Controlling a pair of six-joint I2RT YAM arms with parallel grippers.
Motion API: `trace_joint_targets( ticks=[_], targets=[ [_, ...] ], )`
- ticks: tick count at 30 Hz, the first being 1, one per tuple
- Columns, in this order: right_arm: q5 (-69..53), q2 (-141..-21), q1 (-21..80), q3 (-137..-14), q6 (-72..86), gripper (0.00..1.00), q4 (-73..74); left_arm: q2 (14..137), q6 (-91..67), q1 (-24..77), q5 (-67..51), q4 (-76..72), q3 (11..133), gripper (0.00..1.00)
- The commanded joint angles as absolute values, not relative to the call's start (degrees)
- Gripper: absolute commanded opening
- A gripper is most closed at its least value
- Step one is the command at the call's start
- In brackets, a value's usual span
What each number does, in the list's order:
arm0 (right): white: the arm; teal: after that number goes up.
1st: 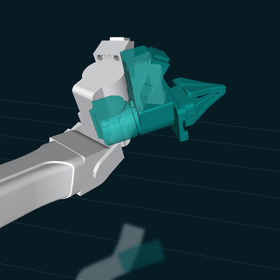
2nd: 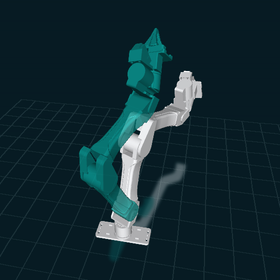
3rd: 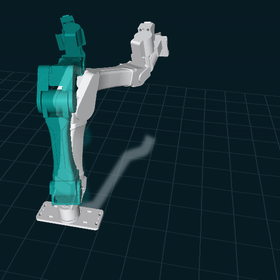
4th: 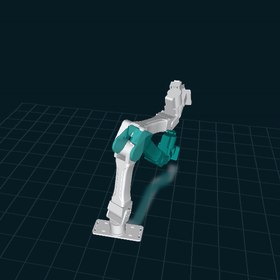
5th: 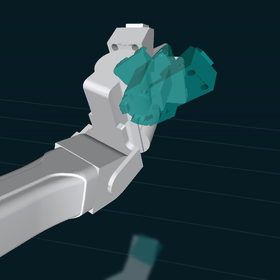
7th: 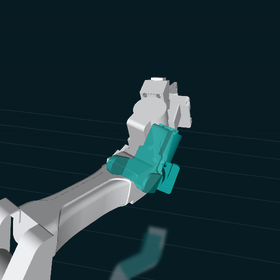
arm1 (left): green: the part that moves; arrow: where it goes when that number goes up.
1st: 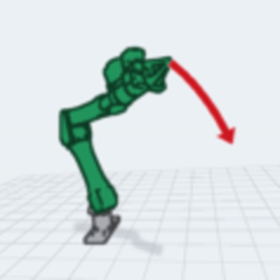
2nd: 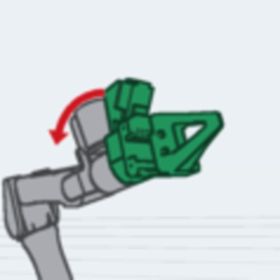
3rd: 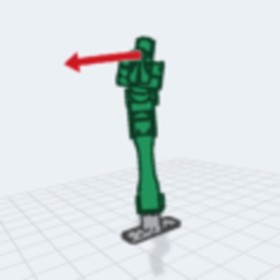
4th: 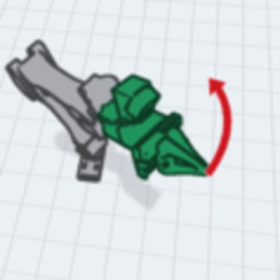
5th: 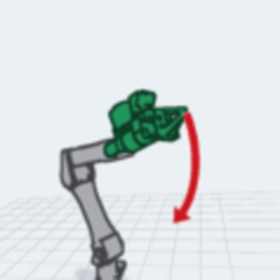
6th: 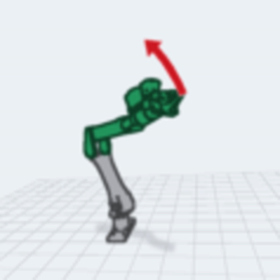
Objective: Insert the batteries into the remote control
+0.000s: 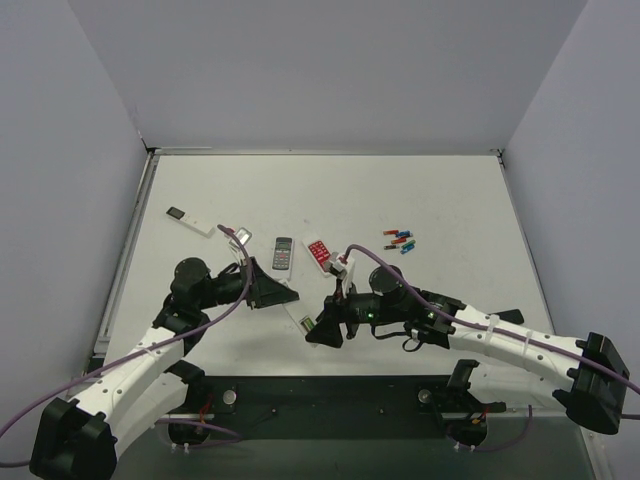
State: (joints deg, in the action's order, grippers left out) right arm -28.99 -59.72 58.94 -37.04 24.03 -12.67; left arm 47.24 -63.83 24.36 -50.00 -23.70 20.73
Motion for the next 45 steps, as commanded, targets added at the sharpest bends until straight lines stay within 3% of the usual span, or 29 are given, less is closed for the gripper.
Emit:
trace_joint_targets(
  ticks=[1, 8, 18, 22, 29, 31, 32, 35, 40, 45],
  targets=[
    [-33.30, -58.45, 57.04, -34.64, 28.38, 0.51, -20.91, 46.23, -66.44, 24.43, -49.22, -30.31, 22.50, 0.00],
    [-36.91, -57.04, 54.76, -31.73, 32.17, 0.46, -27.07, 46.06, -69.61, 24.43, -47.99, -33.84, 21.45, 0.00],
    [-39.46, -54.49, 50.36, -26.72, 37.44, 0.18, -35.94, 46.05, -73.30, 24.08, -46.93, -39.11, 19.16, 0.00],
    [-38.50, -54.40, 50.19, -26.80, 37.09, 0.15, -35.51, 45.88, -73.65, 24.08, -46.93, -39.90, 18.98, 0.00],
    [-37.53, -54.67, 50.36, -28.47, 36.12, 0.00, -34.89, 44.12, -70.59, 24.08, -46.41, -36.40, 19.69, 0.00],
    [-36.65, -54.84, 50.36, -29.00, 36.21, 0.00, -35.24, 42.38, -69.79, 24.08, -44.57, -34.12, 19.25, 0.17],
    [-36.22, -54.93, 50.45, -29.35, 36.30, 0.00, -35.42, 41.58, -69.09, 24.17, -43.43, -33.14, 18.99, 0.36],
    [-33.49, -54.93, 50.45, -29.53, 36.21, 0.00, -37.17, 37.10, -68.29, 24.61, -37.81, -29.98, 17.32, 0.64],
    [-32.08, -57.48, 50.71, -30.59, 37.35, 0.00, -40.95, 30.42, -68.38, 25.93, -29.10, -26.90, 15.21, 0.79],
    [-31.99, -60.29, 51.33, -31.20, 39.55, 0.00, -45.35, 30.23, -67.15, 27.68, -24.70, -24.17, 14.59, 0.83]
  ],
)
